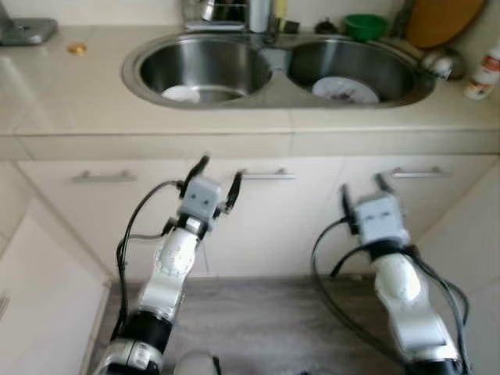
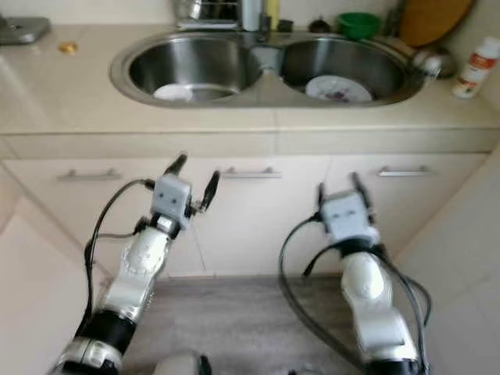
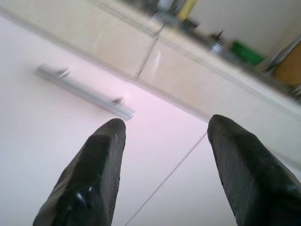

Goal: Kitchen organization

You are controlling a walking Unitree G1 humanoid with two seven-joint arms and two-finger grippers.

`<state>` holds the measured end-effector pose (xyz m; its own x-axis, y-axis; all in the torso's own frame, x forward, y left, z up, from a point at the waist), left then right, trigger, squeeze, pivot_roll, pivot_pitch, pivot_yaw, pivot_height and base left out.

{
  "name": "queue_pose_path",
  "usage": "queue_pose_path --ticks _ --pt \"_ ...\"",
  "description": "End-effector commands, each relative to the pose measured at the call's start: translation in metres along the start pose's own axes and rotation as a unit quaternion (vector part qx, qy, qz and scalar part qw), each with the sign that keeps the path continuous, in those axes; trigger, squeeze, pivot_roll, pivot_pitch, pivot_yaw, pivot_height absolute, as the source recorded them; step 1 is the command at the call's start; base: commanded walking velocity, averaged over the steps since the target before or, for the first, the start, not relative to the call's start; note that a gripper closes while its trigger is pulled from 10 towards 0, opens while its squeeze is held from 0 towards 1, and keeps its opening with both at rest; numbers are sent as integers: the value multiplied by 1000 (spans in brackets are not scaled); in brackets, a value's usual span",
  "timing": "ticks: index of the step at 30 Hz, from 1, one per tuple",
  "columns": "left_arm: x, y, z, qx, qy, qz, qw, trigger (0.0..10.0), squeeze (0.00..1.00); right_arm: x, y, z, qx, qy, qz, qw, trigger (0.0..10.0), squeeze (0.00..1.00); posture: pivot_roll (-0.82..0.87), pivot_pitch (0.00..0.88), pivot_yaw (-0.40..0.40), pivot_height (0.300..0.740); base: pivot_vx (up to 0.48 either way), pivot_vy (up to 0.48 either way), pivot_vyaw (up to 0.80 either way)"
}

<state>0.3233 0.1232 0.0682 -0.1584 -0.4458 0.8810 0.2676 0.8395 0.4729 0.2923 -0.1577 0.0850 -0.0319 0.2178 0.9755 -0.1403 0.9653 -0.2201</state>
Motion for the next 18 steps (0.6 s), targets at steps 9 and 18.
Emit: queue_pose_path --ticks 9,18 --pt "-27 -5 -1 -15 106 41 993 10000 0 -42 -20 11 -33 124 -15 992 10000 0 51 0 -35 740 0 480 0" --pt "-21 -2 0 -22 104 28 994 10000 0 -42 -24 12 -49 131 -45 989 10000 0 51 0 -29 740 0 480 0"
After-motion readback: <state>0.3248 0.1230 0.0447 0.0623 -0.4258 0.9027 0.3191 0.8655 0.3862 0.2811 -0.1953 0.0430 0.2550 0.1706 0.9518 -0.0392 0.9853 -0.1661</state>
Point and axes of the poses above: a point about 5 cm out from each wrist's last joint towards the gripper, its own z axis pointing back from the gripper into the wrist, its own x axis along the axis of the wrist's last joint, y = z × x, the point moved 4 cm from there along -z, pointing out of the wrist towards the gripper, and after that the axes turned 14 degrees about -z, right-handed, at the moved point
